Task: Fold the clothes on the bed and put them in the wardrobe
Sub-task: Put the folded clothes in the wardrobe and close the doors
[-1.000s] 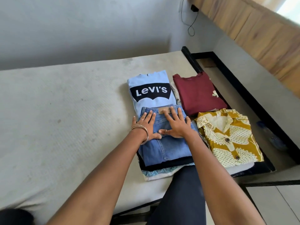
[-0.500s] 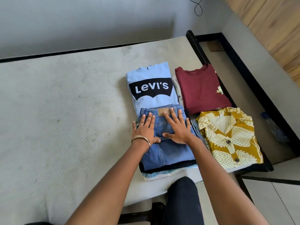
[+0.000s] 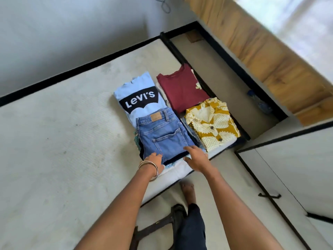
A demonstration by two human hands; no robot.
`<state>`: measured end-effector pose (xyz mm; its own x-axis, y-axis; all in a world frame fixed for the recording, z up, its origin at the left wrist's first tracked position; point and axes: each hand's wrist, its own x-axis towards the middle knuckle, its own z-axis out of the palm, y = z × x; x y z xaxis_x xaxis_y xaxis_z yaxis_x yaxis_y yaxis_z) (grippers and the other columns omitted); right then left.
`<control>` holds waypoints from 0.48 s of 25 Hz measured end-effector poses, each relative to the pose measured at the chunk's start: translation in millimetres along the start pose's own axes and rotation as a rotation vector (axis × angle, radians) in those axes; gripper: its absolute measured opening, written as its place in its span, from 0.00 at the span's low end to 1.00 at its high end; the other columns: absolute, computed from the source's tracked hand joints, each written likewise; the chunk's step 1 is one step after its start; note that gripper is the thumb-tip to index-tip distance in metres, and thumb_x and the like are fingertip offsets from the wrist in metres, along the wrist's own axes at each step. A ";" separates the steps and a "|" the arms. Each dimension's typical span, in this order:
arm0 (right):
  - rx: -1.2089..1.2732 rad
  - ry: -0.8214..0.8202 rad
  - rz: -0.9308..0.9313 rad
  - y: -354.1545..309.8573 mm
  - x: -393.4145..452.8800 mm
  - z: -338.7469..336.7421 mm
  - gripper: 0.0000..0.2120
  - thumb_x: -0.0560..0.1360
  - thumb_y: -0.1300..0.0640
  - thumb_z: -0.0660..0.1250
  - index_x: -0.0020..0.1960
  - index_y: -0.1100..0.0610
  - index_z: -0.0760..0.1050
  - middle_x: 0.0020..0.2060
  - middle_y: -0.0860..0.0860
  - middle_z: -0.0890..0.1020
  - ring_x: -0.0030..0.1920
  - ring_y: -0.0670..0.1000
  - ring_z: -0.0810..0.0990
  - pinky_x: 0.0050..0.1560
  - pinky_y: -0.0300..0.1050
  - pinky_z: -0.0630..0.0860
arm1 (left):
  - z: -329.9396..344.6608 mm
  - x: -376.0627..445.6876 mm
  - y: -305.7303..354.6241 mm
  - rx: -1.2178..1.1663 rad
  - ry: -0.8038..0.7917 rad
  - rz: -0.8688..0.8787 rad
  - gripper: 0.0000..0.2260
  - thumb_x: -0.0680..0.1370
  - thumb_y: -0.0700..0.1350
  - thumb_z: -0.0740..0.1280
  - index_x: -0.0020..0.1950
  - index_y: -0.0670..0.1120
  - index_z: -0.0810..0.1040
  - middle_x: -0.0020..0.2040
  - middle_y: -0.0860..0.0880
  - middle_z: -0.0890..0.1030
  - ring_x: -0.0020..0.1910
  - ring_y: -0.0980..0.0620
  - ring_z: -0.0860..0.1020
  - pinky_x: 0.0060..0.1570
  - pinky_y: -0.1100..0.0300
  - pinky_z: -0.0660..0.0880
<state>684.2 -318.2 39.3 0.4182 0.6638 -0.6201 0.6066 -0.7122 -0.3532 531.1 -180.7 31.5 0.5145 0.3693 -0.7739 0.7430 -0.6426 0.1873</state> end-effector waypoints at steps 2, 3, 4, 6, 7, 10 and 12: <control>0.113 0.103 0.031 8.8 -31.3 -1.7 0.23 0.80 0.51 0.65 0.73 0.51 0.67 0.69 0.54 0.71 0.71 0.58 0.68 0.66 0.61 0.69 | -4.4 -22.5 3.2 0.044 0.003 0.028 0.25 0.78 0.52 0.64 0.73 0.47 0.65 0.71 0.40 0.67 0.69 0.39 0.68 0.68 0.47 0.67; 0.172 0.149 0.052 14.5 -47.0 -1.6 0.21 0.79 0.52 0.65 0.72 0.52 0.69 0.68 0.54 0.73 0.69 0.57 0.70 0.65 0.59 0.71 | -8.5 -33.4 7.0 0.074 0.017 0.054 0.24 0.78 0.51 0.63 0.73 0.47 0.66 0.70 0.40 0.69 0.68 0.39 0.69 0.67 0.48 0.68; 0.227 0.192 0.081 19.2 -63.3 -2.0 0.20 0.79 0.53 0.66 0.70 0.52 0.70 0.67 0.54 0.74 0.68 0.57 0.72 0.64 0.58 0.72 | -14.1 -44.4 14.6 0.110 0.034 0.092 0.23 0.78 0.50 0.63 0.72 0.47 0.68 0.69 0.40 0.70 0.67 0.39 0.70 0.66 0.48 0.69; 0.262 0.239 0.127 30.6 -83.3 -4.5 0.19 0.79 0.53 0.65 0.69 0.51 0.71 0.65 0.53 0.75 0.66 0.56 0.73 0.63 0.58 0.72 | -24.8 -55.8 33.8 0.150 0.102 0.171 0.20 0.79 0.49 0.62 0.70 0.47 0.70 0.68 0.42 0.72 0.66 0.40 0.71 0.64 0.47 0.70; 0.281 0.275 0.146 39.3 -93.4 -8.3 0.18 0.79 0.52 0.65 0.69 0.50 0.72 0.63 0.53 0.76 0.65 0.56 0.73 0.62 0.58 0.72 | -30.9 -59.6 50.3 0.173 0.143 0.215 0.18 0.79 0.48 0.62 0.69 0.47 0.71 0.66 0.43 0.73 0.66 0.41 0.72 0.63 0.47 0.71; 0.432 0.441 0.160 82.5 -123.0 -28.9 0.14 0.79 0.57 0.65 0.65 0.55 0.76 0.57 0.55 0.81 0.59 0.55 0.78 0.58 0.52 0.75 | -42.0 -65.8 126.6 0.231 0.269 0.345 0.15 0.80 0.46 0.60 0.66 0.49 0.74 0.62 0.46 0.77 0.63 0.43 0.73 0.59 0.46 0.73; 0.585 0.586 0.194 117.2 -146.4 -45.1 0.11 0.79 0.60 0.65 0.60 0.58 0.80 0.49 0.54 0.84 0.50 0.54 0.82 0.53 0.50 0.77 | -41.8 -69.9 190.1 0.248 0.342 0.439 0.14 0.80 0.44 0.58 0.62 0.49 0.77 0.59 0.47 0.78 0.61 0.43 0.75 0.55 0.47 0.73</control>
<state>724.5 -488.5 120.3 0.8591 0.4137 -0.3014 0.1080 -0.7220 -0.6834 654.3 -300.6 146.5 0.8888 0.2028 -0.4110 0.3297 -0.9057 0.2663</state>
